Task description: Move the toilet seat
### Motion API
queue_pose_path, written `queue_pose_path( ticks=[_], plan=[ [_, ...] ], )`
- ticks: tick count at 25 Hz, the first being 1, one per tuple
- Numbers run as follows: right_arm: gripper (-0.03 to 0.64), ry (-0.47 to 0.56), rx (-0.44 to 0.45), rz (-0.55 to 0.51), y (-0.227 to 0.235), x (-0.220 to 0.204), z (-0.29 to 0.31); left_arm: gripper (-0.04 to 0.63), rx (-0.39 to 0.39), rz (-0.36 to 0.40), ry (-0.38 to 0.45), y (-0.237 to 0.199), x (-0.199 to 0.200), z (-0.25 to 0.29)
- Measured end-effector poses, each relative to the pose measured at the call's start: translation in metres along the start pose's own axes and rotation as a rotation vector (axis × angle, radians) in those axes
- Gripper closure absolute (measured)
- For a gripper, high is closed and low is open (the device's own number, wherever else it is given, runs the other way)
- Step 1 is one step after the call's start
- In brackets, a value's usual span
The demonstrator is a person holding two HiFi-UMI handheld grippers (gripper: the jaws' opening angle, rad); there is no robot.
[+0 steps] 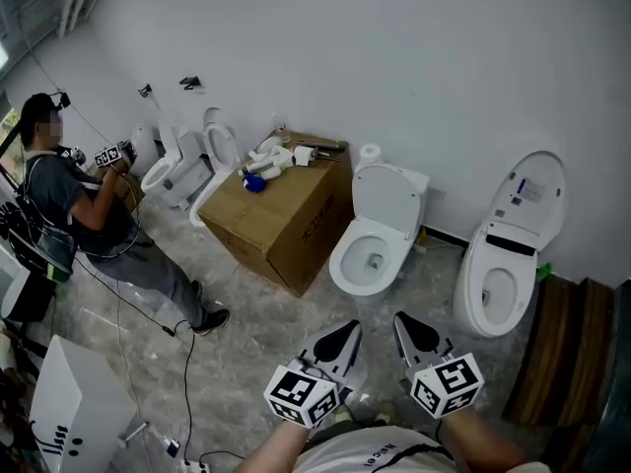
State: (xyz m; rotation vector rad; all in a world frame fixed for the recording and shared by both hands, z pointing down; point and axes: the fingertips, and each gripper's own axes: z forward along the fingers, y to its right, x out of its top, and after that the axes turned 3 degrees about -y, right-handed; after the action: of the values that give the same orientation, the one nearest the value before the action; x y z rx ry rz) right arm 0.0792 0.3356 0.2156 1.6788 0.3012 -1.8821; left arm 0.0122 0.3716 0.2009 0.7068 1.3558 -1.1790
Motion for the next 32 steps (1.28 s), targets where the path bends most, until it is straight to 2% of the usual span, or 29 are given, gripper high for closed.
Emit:
queue_pose_path(
  ticks=[11,18,24,32],
  plan=[
    [0.600,0.009,0.023,0.027,0.019,-0.005,-0.011,0.586,0.024,-0.001,-0.007,0.008,-0.010,0.016],
    [0.600,0.000,-0.002,0.049,0.046,-0.007,0.001,0.587,0.015,0.011,-0.019,-0.004,-0.012,0.046],
    [0.600,-0.027,-0.033,0.066,0.076,-0.014,0.039,0.586,-0.002,0.010,-0.041,-0.037,-0.018,0.086],
    [0.600,-0.059,-0.072,0.116,0.116,-0.020,0.123,0.586,-0.060,0.040,-0.084,-0.106,-0.021,0.154]
  ],
)
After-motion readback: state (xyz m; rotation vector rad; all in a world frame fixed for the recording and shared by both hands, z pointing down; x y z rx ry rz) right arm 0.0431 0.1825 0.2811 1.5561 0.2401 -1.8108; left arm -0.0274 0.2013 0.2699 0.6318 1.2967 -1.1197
